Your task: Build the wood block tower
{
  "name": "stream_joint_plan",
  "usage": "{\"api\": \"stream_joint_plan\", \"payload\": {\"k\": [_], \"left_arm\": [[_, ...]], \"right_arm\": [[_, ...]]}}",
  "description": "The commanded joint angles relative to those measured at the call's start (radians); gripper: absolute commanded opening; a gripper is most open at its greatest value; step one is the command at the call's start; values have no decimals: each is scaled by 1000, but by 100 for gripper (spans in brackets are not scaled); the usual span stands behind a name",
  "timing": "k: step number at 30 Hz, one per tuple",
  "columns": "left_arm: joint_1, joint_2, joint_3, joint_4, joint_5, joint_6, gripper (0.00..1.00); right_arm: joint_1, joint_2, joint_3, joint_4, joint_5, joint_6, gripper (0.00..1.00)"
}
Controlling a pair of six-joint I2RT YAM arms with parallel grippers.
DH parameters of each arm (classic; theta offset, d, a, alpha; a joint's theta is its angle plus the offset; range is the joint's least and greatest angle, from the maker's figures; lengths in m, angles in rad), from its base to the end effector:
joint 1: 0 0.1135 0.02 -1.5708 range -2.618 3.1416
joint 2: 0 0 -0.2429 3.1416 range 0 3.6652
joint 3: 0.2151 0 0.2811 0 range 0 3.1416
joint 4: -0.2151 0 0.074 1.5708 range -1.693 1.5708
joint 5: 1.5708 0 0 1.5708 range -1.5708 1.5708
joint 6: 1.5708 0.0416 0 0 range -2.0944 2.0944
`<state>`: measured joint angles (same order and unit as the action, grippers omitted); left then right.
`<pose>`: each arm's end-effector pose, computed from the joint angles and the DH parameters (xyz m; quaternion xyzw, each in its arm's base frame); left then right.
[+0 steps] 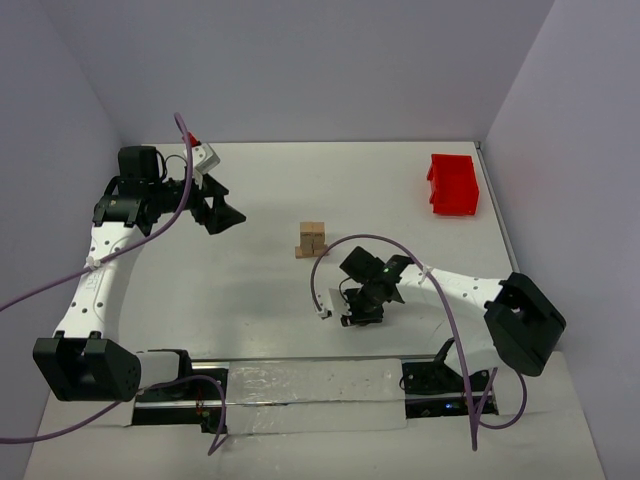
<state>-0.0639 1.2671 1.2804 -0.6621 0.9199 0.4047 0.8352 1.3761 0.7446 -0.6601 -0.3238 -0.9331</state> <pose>0.2975 -0.0522 0.3490 0.3784 0.7348 -0.3242 0.4603 0.1656 0.2027 0.1291 -0.7701 0.6022 0.1527 0.1450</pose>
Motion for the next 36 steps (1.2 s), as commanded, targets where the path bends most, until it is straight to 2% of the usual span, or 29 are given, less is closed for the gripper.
{"api": "stream_joint_plan", "payload": {"k": [1,7,15,19,27,36], "left_arm": [[-2,-16,0,23,14,20,99],[-2,22,20,-44,22,48,99],[13,51,38,-72,42,45,99],[29,54,20,-55,53,35,99],[49,86,51,-91,71,51,99],[56,104,57,-94,89,46,99]], "right_arm": [[-5,-2,108,-88,-1,14,9],[-72,88,426,-307,-62,48,0],[-142,288,855,-521,-58,86,0],[-166,385,1065,-568,-48,113,0],[-168,509,1257,-586,-31,138,0],[-169,604,1376,-626,5,120,0]]}}
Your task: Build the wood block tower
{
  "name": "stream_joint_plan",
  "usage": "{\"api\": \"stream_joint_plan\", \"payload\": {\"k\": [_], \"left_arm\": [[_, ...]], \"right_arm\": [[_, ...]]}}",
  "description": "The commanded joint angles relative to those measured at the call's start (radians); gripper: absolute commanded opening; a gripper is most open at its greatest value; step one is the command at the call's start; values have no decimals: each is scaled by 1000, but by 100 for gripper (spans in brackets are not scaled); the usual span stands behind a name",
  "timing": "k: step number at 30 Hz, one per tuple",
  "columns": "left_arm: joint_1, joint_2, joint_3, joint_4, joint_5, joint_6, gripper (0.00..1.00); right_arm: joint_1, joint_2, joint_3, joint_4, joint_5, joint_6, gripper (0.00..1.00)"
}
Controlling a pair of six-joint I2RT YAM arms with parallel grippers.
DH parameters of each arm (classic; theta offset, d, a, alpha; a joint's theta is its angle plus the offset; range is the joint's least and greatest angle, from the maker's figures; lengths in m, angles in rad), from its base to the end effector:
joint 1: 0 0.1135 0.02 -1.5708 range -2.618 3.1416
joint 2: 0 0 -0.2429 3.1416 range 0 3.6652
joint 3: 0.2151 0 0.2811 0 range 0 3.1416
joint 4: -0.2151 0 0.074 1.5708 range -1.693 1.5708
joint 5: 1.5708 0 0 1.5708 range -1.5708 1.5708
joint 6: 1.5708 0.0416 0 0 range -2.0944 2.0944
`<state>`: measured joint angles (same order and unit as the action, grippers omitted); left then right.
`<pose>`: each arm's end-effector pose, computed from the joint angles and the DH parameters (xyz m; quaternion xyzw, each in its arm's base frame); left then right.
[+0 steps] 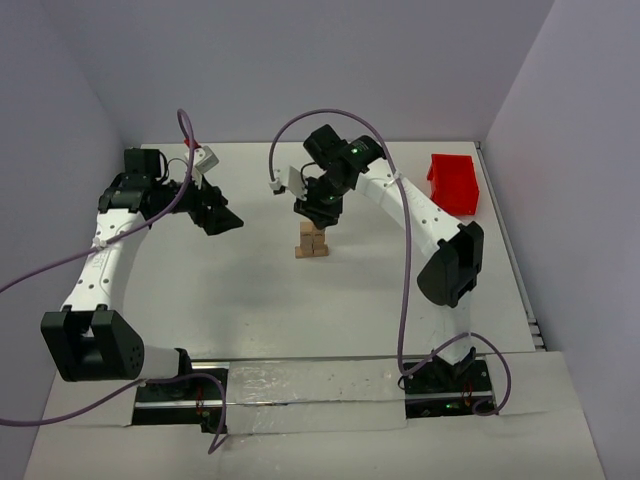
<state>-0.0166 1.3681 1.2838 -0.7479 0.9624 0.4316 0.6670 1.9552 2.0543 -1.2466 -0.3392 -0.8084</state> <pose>0.3150 -0.0394 0.3158 0.3466 0.7689 -0.3565 0.4020 0.3253 0.2738 0.3223 -0.6744 0.6893 0.1500 0.2182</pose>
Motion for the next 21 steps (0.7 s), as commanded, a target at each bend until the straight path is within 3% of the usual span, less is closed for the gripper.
{"api": "stream_joint_plan", "payload": {"k": [1,21], "left_arm": [[8,3,55,-9,47,20,99],[12,16,57,-15,50,24,99]], "right_arm": [[-1,34,75,-39,25,-7,0],[-1,125,155,-57,16,-25,1]]}}
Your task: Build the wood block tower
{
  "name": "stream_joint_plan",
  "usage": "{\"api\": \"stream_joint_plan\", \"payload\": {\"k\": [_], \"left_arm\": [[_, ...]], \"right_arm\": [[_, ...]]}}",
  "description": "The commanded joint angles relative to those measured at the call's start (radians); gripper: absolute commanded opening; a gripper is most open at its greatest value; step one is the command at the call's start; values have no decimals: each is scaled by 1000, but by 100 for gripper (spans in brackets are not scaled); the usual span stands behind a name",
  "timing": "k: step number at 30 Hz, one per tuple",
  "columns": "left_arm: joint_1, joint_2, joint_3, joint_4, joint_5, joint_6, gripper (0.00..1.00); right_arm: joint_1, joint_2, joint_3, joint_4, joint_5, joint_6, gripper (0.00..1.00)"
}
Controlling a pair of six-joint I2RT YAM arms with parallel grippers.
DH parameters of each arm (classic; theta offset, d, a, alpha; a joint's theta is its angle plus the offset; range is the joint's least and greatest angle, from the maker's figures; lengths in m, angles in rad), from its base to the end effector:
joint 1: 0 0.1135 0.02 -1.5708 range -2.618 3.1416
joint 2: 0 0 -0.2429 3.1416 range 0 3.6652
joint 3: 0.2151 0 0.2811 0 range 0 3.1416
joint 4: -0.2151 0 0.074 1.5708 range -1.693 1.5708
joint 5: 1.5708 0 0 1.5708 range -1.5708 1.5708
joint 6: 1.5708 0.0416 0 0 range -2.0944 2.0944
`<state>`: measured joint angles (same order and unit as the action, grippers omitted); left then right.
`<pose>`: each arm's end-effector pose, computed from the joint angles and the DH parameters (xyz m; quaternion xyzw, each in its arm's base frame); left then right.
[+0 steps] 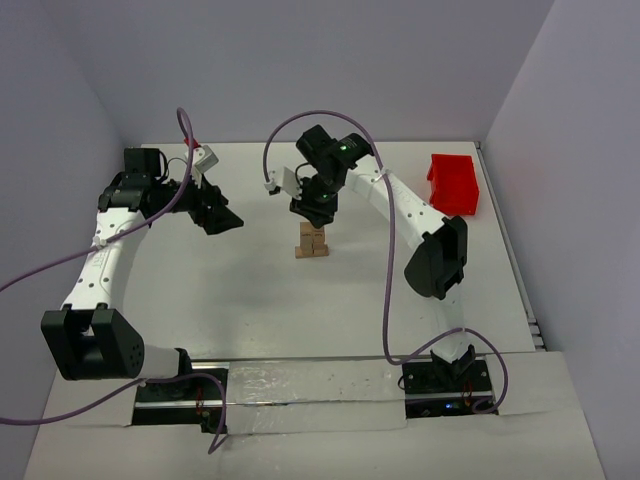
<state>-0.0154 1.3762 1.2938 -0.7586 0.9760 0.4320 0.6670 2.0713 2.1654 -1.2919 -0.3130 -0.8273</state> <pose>0.3160 -0.0393 0.3165 0.3462 0.7674 -0.3633 0.3990 0.3423 0.2858 0.3064 -0.6808 0.6925 0.1380 0.1948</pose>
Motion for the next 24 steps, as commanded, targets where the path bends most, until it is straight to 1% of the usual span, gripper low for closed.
{"api": "stream_joint_plan", "payload": {"k": [1,24], "left_arm": [[11,8,47,-5,38,25,99],[10,32,64,-16,41,31,99]], "right_arm": [[-1,9,42,-10,-11,-6,1],[9,32,47,10,5,-15,5]]}}
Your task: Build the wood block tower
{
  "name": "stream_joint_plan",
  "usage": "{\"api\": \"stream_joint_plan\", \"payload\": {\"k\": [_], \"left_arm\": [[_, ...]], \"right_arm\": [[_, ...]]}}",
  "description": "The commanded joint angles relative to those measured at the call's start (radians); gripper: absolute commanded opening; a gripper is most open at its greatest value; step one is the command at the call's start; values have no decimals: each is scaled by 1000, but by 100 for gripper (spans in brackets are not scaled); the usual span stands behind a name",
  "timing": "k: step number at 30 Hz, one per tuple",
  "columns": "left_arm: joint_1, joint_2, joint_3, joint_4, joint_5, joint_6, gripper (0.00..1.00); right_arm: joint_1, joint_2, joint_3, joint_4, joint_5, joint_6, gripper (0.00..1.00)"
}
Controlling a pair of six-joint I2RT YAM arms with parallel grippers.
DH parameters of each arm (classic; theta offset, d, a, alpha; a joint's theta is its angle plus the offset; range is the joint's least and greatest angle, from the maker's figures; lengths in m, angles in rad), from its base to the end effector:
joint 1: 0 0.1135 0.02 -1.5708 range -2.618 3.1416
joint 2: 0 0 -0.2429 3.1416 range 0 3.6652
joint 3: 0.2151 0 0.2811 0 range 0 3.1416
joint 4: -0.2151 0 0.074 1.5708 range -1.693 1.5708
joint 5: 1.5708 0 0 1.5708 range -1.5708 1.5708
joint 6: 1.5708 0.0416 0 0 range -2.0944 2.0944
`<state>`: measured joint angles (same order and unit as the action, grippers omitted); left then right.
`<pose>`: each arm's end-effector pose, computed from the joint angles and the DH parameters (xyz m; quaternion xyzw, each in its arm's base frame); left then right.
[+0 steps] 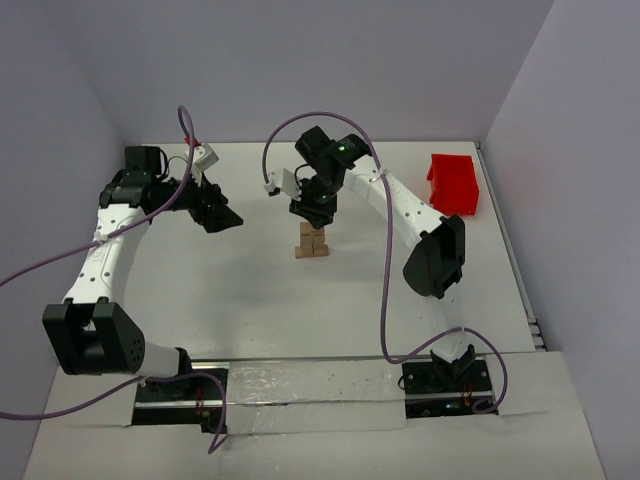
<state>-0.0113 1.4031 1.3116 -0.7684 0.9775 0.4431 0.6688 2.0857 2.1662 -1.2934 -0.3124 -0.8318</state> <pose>0.3215 -0.0381 0.3139 0.3457 0.7696 -0.3641 0.3944 0.3438 0.2880 0.3004 -0.6831 0.6922 0.1383 0.1877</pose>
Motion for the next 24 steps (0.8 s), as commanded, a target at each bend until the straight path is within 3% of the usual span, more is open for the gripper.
{"api": "stream_joint_plan", "payload": {"k": [1,24], "left_arm": [[5,5,46,-6,40,20,99],[5,15,58,-15,43,28,99]], "right_arm": [[8,18,46,11,4,-10,5],[19,30,63,13,11,-11,7]]}}
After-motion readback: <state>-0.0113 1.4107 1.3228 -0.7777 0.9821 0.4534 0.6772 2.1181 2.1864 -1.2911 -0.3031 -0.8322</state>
